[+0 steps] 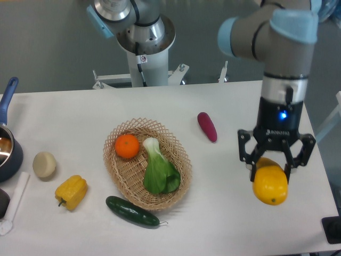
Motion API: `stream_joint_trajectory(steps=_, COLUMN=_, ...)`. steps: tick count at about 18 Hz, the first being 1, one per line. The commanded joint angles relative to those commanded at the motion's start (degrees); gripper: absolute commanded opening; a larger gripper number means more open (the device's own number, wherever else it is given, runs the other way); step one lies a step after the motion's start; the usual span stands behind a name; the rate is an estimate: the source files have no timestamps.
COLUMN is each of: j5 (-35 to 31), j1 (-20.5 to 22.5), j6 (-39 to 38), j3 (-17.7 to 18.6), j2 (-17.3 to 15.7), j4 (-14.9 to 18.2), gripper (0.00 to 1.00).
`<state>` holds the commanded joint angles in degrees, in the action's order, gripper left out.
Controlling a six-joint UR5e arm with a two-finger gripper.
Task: Pick up the mango from the table
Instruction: 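Lift the grasped yellow mango up off the table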
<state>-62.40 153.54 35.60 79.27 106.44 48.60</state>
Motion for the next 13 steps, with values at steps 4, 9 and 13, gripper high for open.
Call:
stream_joint_trajectory(steps=4, j5=-0.1, j1=0.2, j6=0.3, j3=0.9, j2=-0.3, j4=0.0, gripper=0.39)
stream_joint_trajectory(steps=9, j5=-0.1, j1=0.3, j6=1.1, j3=1.7, j2=-0.4, j4=0.0, gripper=0.39)
stream_joint_trajectory(steps=13, j5=-0.1, j1=0.5, j6=1.1, j3=1.8, j2=-0.6, j4=-0.1, gripper=0.39)
